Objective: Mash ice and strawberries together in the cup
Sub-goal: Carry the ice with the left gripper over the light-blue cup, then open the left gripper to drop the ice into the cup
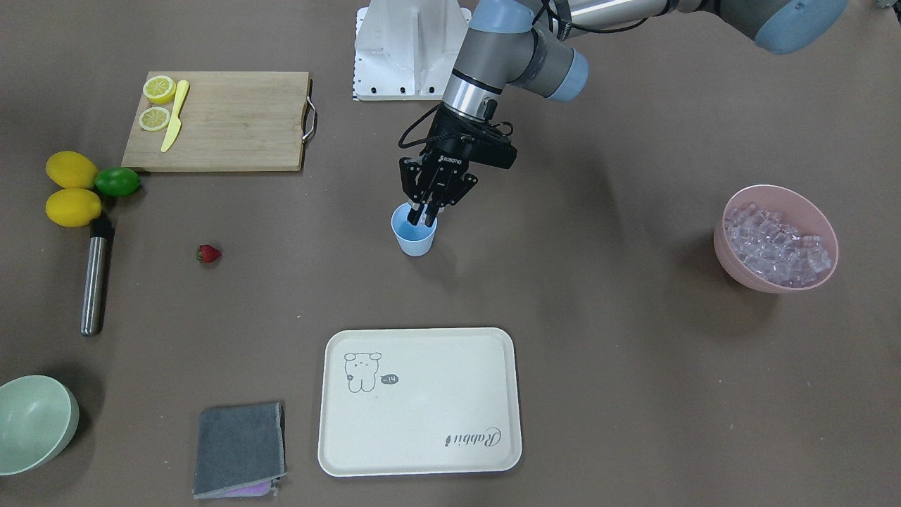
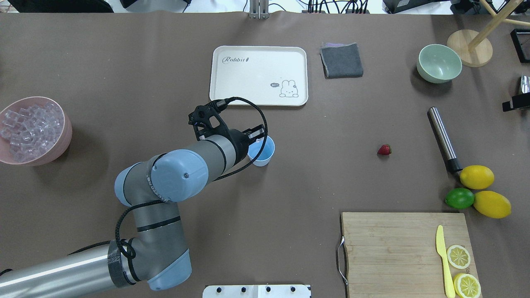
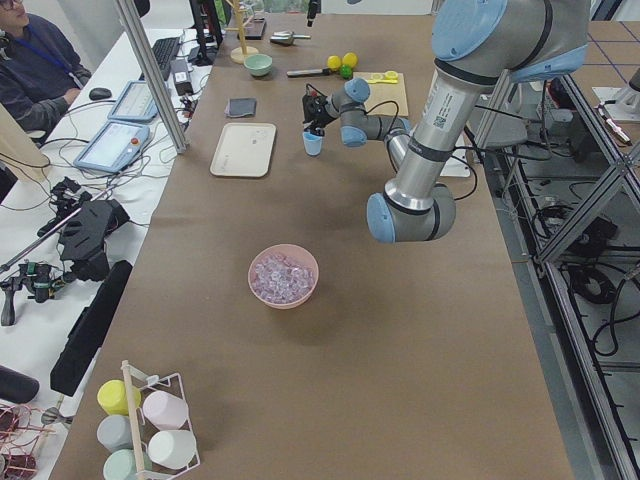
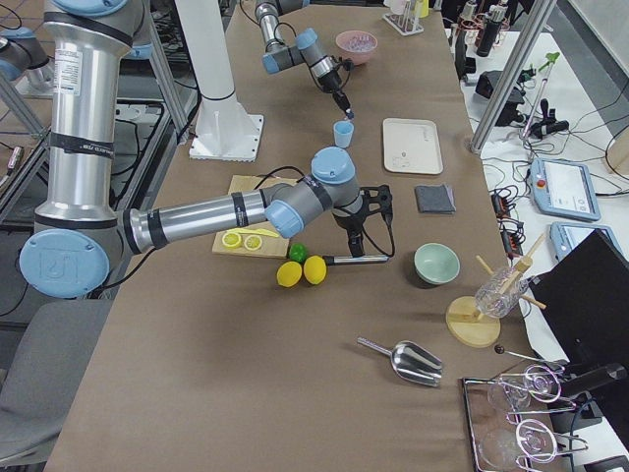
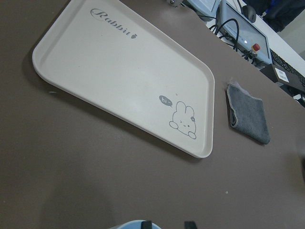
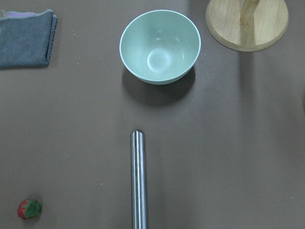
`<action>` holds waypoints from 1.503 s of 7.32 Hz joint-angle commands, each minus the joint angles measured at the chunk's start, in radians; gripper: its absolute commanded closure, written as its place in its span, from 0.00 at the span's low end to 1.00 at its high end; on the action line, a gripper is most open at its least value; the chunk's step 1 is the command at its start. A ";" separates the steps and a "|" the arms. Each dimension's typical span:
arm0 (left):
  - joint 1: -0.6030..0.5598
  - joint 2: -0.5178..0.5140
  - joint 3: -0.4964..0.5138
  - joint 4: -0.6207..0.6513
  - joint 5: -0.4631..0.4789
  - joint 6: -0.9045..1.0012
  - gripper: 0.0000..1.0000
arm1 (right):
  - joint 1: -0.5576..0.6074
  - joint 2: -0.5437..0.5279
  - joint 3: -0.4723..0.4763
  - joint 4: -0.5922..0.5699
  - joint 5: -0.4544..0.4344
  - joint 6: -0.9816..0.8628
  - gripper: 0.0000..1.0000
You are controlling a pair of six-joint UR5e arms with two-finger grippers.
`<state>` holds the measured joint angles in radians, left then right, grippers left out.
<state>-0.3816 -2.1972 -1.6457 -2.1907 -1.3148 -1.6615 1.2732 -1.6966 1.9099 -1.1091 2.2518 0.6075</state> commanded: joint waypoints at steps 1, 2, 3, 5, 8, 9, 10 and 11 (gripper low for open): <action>0.003 0.001 0.001 0.002 -0.006 0.003 0.89 | 0.000 0.000 0.000 0.000 0.002 0.000 0.00; 0.003 0.001 -0.002 0.002 -0.007 0.003 0.78 | 0.000 0.000 0.000 0.000 0.002 0.000 0.00; 0.003 0.002 -0.003 0.002 -0.009 0.005 0.46 | 0.000 0.000 0.000 0.000 0.002 0.000 0.00; 0.003 0.025 -0.019 0.002 -0.007 0.064 0.02 | 0.000 0.000 -0.002 0.000 0.003 0.000 0.00; -0.058 0.074 -0.214 0.288 -0.198 0.234 0.02 | 0.000 -0.002 0.000 0.000 0.003 0.001 0.00; -0.106 0.095 -0.293 0.442 -0.293 0.303 0.02 | 0.000 -0.002 -0.002 0.000 0.002 0.001 0.00; -0.161 0.124 -0.343 0.538 -0.354 0.425 0.02 | 0.000 -0.002 -0.002 0.000 0.003 0.000 0.00; -0.225 0.166 -0.358 0.584 -0.426 0.522 0.02 | 0.000 -0.002 -0.002 0.002 0.003 0.000 0.00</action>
<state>-0.5326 -2.0754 -1.9634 -1.6973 -1.6501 -1.2624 1.2732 -1.6980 1.9084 -1.1088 2.2546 0.6080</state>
